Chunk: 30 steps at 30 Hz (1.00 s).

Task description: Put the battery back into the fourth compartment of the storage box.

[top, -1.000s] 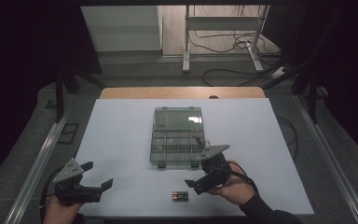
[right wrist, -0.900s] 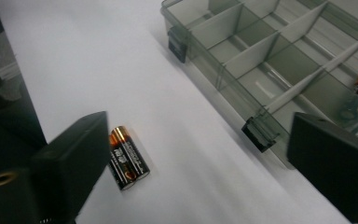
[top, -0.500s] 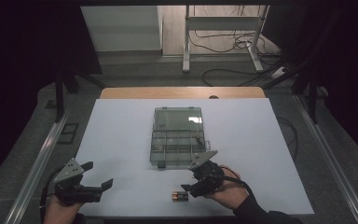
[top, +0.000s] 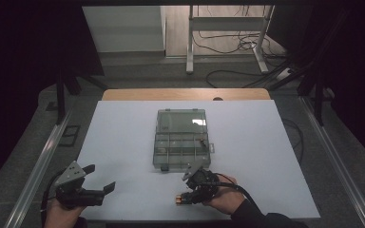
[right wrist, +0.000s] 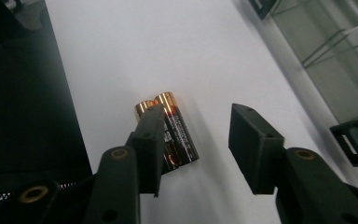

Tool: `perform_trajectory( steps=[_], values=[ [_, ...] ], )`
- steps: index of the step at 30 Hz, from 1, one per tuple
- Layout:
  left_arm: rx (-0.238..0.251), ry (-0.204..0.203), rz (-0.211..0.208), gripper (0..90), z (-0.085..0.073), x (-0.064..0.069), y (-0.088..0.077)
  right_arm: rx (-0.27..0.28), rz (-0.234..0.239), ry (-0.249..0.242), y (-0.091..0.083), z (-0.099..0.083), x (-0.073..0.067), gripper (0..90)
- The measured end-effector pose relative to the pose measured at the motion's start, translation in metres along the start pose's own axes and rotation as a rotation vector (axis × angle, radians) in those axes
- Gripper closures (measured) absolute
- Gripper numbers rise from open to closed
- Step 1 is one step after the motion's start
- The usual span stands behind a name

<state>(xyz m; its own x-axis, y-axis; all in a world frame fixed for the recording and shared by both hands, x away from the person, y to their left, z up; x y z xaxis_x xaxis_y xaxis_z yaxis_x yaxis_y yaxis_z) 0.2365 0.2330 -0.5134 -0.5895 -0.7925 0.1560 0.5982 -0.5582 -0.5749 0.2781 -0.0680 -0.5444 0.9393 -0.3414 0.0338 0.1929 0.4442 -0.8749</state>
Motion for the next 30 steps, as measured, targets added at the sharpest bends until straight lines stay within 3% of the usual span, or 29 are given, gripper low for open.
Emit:
perform_trajectory(
  steps=[15, 24, 30],
  values=[
    [-0.002, 0.001, 0.001, 3.0, 0.000, 0.000, 0.000, -0.048, 0.021, -0.045, 0.017, 0.001, -0.001, 68.4],
    [-0.003, 0.002, 0.000, 3.2, 0.000, 0.000, 0.000, -0.092, -0.005, -0.083, 0.029, 0.000, 0.000, 74.9],
    [-0.003, 0.003, 0.000, 3.3, 0.000, 0.000, 0.000, -0.118, -0.008, -0.039, 0.030, 0.001, 0.002, 76.2]
  ],
)
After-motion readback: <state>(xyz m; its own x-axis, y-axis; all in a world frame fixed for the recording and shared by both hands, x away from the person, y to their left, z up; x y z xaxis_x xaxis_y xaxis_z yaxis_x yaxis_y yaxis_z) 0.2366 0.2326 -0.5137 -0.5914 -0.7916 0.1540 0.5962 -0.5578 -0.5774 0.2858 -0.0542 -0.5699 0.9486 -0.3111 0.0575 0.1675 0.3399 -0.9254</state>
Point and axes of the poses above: each handheld gripper's, and its own axes: y roughly forward along the jaws, z roughly out of its top, x roughly to its right, the point moved 7 cm from there along y, roughly forward along the jaws, and after that the axes turned 4 degrees about -z, right-handed, at the moved point
